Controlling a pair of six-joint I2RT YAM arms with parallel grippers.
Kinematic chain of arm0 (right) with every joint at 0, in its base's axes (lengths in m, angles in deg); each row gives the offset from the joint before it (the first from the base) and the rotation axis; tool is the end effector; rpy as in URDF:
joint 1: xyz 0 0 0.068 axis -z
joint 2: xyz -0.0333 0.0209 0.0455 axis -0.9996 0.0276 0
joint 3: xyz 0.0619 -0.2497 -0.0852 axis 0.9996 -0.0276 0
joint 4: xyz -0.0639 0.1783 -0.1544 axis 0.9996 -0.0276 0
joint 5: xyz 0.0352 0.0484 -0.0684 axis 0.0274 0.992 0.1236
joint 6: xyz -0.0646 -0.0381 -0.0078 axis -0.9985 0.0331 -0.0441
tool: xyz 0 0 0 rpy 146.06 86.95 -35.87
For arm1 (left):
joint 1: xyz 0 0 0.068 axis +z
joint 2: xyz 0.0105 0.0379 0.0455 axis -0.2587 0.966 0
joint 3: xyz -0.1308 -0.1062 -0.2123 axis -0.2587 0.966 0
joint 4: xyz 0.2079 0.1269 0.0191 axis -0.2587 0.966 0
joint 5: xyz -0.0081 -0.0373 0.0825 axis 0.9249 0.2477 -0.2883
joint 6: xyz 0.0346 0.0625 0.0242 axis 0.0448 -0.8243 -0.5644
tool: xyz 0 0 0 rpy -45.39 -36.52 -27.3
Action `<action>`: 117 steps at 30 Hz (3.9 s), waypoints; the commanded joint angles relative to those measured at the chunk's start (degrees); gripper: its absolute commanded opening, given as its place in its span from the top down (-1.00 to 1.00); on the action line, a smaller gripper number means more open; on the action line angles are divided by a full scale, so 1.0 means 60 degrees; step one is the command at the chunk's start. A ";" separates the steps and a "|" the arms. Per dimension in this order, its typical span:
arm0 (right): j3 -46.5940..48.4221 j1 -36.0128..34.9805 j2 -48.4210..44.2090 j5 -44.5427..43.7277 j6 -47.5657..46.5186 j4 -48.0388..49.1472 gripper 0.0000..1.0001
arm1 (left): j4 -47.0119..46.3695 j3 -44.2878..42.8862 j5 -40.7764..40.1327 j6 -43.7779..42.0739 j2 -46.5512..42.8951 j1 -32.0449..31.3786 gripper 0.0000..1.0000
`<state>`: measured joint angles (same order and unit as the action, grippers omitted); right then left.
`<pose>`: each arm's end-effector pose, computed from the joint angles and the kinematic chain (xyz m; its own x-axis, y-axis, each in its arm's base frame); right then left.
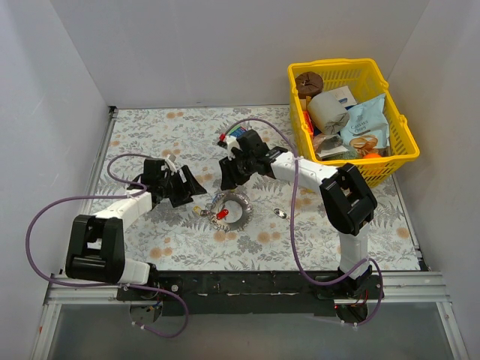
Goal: Put the keys on the keyring
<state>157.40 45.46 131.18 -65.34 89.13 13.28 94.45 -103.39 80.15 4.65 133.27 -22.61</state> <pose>0.3072 0.3189 0.2043 -0.6129 -0.3958 -0.6839 -0.7541 0.5515 0.3566 0.2592 -0.0630 0.1692 -0.6217 -0.7734 0.1237 -0.6032 0.3720 -0.7056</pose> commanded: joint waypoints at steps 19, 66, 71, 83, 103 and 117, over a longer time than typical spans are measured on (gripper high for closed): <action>0.0192 -0.1146 0.0470 0.1193 0.0316 0.0554 0.51 | -0.1709 0.0960 0.1131 0.0683 0.0950 0.0039 0.13; 0.0485 -0.0619 0.0940 -0.0242 0.1371 0.1330 0.52 | -0.3262 0.0902 0.2273 0.0976 0.1844 0.0010 0.46; 0.0192 -0.0531 0.0633 -0.0125 0.1284 0.1389 0.52 | -0.3437 0.0813 0.2332 0.1093 0.1830 -0.0020 0.47; -0.0262 -0.0501 0.0281 0.0182 0.1122 0.1550 0.52 | -0.3862 0.0740 0.2903 0.1137 0.1976 -0.0151 0.47; -0.0673 -0.0487 -0.0247 -0.0110 0.0917 0.1609 0.39 | -0.2092 0.0359 0.1015 0.0494 0.0937 -0.0210 0.33; -0.0087 -0.0487 0.0134 -0.0476 0.0902 0.0876 0.39 | -0.2398 0.0960 0.1306 0.0830 0.1390 -0.0195 0.34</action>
<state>154.06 42.33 132.25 -67.01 94.86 19.73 82.45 -98.19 86.27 9.00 141.10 -23.77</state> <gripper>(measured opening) 0.304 0.333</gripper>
